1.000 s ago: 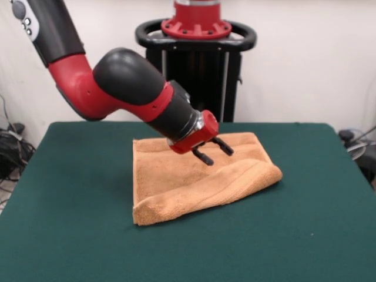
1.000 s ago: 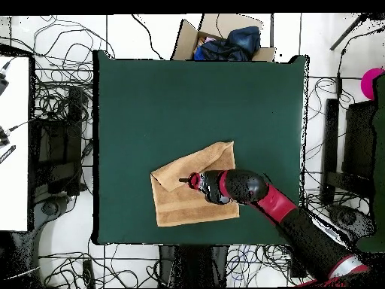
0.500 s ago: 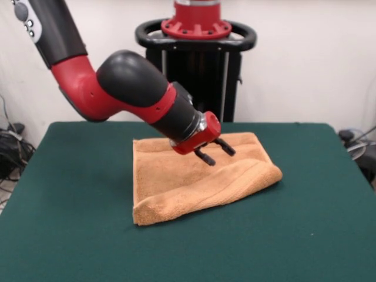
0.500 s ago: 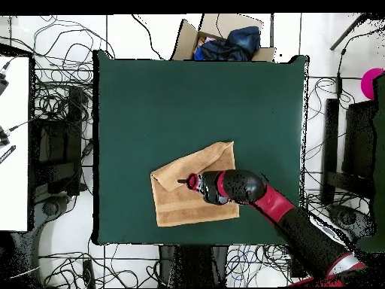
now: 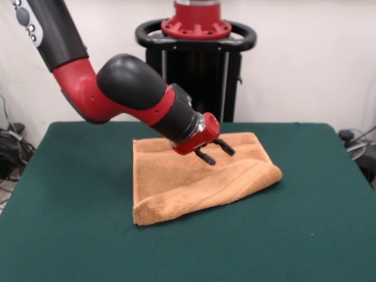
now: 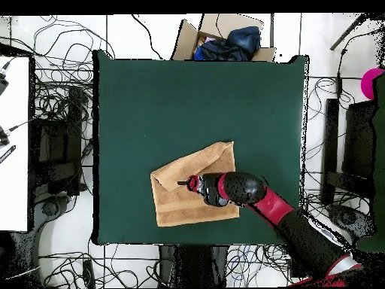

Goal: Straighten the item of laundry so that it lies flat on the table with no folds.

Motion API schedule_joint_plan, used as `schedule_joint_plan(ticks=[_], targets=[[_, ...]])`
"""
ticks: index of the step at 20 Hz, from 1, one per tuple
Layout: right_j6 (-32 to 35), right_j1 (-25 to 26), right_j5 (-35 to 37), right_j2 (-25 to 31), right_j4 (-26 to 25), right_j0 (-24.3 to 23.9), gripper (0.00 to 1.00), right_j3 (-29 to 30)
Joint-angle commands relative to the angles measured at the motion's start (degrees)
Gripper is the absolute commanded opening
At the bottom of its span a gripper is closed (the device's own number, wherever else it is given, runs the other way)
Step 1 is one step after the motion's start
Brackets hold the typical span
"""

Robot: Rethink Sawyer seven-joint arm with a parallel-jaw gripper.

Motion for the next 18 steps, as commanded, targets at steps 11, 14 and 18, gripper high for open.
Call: schedule_joint_plan(ticks=[11,14,18], targets=[[1.08,9.11,-1.96,5.09,3.03,-5.27,1.00,-3.92],[1.51,9.21,-2.60,6.08,2.74,-5.92,1.00,-3.39],[3.24,7.62,-3.50,5.55,1.69,-4.93,1.00,-3.40]])
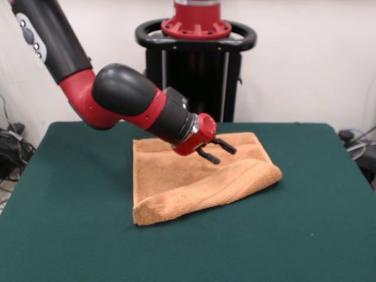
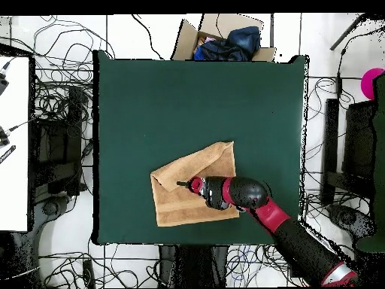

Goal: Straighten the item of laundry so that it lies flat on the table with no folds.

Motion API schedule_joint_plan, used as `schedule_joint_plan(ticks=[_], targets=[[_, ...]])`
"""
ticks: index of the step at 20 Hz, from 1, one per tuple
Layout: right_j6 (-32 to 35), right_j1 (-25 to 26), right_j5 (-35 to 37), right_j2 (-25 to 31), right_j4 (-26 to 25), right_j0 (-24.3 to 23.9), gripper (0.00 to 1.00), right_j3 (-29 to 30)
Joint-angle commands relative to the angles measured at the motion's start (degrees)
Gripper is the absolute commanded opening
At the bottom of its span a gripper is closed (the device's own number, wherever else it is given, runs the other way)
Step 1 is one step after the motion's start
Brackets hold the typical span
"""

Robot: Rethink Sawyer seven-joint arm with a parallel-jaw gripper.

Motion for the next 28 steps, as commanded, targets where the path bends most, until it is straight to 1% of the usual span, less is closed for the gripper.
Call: schedule_joint_plan(ticks=[1,3,6,11,13,22,28], targets=[[4.81,-0.83,-4.31,2.73,1.49,2.53,1.00,-3.20],[6.95,-3.11,-4.75,2.03,1.71,3.96,1.00,-2.72],[8.49,-5.25,-4.71,1.69,2.29,4.86,1.00,-2.08],[12.60,-11.86,-3.56,-3.13,2.55,9.47,1.00,-1.91],[13.20,-13.39,-3.47,-3.65,3.17,10.06,1.00,-1.38],[13.85,-17.39,-3.02,-3.84,6.47,11.37,1.00,0.76],[13.58,-17.36,-5.35,-3.29,7.94,11.55,1.00,2.26]])
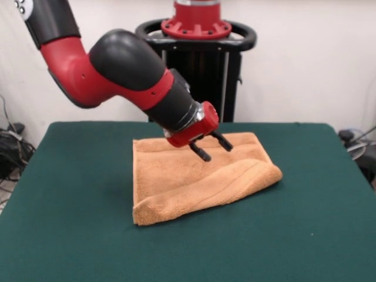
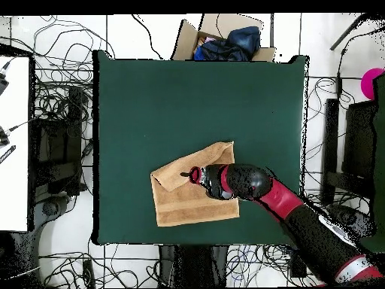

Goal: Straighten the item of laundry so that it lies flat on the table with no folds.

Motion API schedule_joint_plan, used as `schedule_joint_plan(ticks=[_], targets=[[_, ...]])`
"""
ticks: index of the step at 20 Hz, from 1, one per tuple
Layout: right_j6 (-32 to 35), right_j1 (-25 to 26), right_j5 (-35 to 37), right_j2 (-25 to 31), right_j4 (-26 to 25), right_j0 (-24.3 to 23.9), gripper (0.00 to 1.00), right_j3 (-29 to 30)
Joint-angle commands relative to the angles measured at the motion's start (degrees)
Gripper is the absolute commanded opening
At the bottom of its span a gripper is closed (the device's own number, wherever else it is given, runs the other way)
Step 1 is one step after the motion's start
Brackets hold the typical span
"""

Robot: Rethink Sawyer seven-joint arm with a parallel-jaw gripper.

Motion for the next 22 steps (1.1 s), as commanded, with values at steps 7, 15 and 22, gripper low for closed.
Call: schedule_joint_plan(ticks=[7,15,22], targets=[[13.11,-0.67,-6.31,-3.15,5.40,3.47,1.00,0.46],[15.09,-4.38,-8.87,-3.09,6.47,4.42,1.00,4.53],[12.98,-1.57,-9.95,-4.28,6.87,5.18,1.00,2.60]])
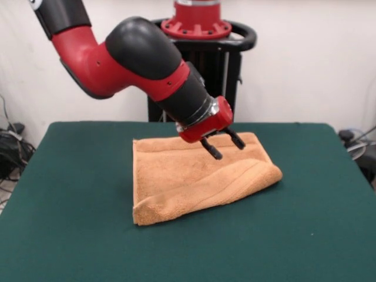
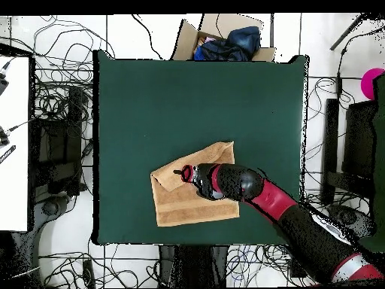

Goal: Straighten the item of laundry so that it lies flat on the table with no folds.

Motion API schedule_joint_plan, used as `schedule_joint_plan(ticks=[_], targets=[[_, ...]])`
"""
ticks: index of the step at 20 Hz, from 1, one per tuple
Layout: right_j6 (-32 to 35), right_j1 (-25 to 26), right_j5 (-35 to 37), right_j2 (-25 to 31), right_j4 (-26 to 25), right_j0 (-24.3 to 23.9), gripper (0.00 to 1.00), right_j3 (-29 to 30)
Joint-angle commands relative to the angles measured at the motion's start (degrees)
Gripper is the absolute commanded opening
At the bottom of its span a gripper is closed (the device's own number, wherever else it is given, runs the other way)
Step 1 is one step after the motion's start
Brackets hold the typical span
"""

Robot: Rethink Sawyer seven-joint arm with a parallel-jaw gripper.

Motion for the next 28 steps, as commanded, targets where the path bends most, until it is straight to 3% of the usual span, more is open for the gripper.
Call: schedule_joint_plan(ticks=[1,24,28], targets=[[12.82,1.22,-3.45,-4.35,3.85,2.30,1.00,-1.28],[9.96,3.37,-1.58,-3.97,4.01,0.98,1.00,-2.58],[12.28,2.09,-3.08,-4.90,4.37,3.08,1.00,-2.31]])
